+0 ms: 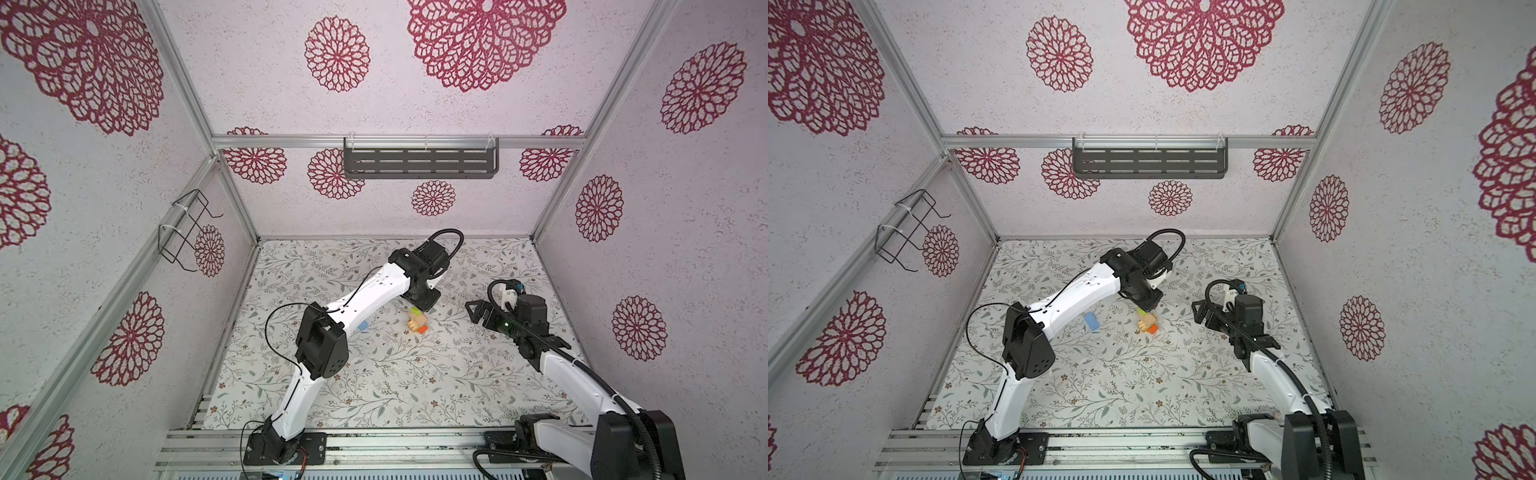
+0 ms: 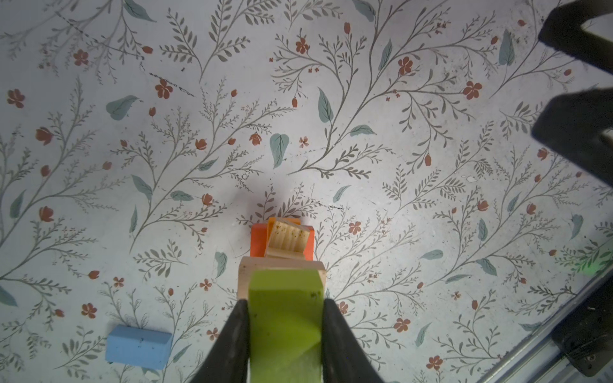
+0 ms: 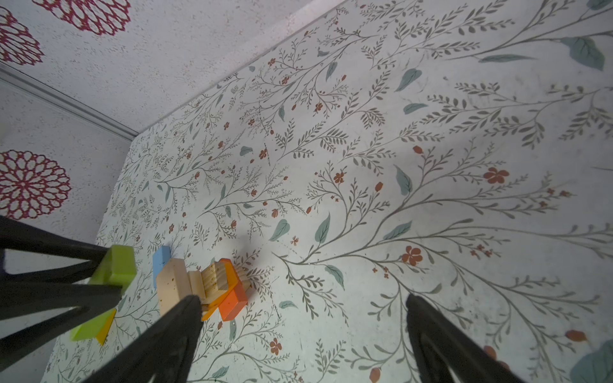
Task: Build the wood block tower
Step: 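Lift the green block with the left gripper and carry it over the stack, then lower the green block onto the top of the stack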
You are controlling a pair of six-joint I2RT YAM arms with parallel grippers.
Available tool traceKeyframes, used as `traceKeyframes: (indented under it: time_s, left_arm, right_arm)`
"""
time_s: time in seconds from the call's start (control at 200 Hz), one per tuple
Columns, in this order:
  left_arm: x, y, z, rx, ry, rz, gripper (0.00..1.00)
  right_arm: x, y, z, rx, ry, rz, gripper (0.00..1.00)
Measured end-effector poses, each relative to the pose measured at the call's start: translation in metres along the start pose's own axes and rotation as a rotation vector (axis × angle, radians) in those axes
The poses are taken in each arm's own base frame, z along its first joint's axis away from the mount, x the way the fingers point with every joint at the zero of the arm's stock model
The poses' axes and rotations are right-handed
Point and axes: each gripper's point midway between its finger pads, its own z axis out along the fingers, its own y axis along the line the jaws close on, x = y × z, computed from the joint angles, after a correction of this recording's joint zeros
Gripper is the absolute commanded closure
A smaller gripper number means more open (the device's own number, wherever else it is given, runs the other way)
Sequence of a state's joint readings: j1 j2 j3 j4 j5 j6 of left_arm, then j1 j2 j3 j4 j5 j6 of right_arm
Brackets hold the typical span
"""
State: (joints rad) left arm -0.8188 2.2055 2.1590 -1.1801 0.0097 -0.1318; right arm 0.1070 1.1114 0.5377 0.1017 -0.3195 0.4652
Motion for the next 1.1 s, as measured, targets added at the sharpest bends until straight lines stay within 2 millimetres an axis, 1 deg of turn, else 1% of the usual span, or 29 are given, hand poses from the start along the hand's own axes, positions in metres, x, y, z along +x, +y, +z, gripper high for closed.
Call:
traceKeyframes:
  time_s: [0.155,0.34,0.465,0.75,1.096]
  left_arm:
    - [0.006,-0.005,0.008,0.006,0.019,-0.005,0.7]
    - [0.013,-0.006,0.019,0.006,0.036,-0.009,0.7]
    - [0.016,-0.005,0.023,0.004,0.044,-0.009,0.7]
    - [0.014,-0.004,0.024,0.003,0.034,-0.01,0.7]
    - [0.013,0.003,0.024,-0.002,0.032,-0.008,0.7]
  right_arm:
    - [0.002,-0.001,0.0,0.001,0.003,0.001,0.01]
    - [0.002,-0.001,0.0,0.0,0.001,0.001,0.01]
    - [0.002,0.0,0.0,-0.003,0.0,0.004,0.01]
    - [0.001,0.001,0.001,-0.01,-0.003,0.005,0.01]
    - [0.0,0.001,0.003,-0.014,-0.007,0.003,0.01]
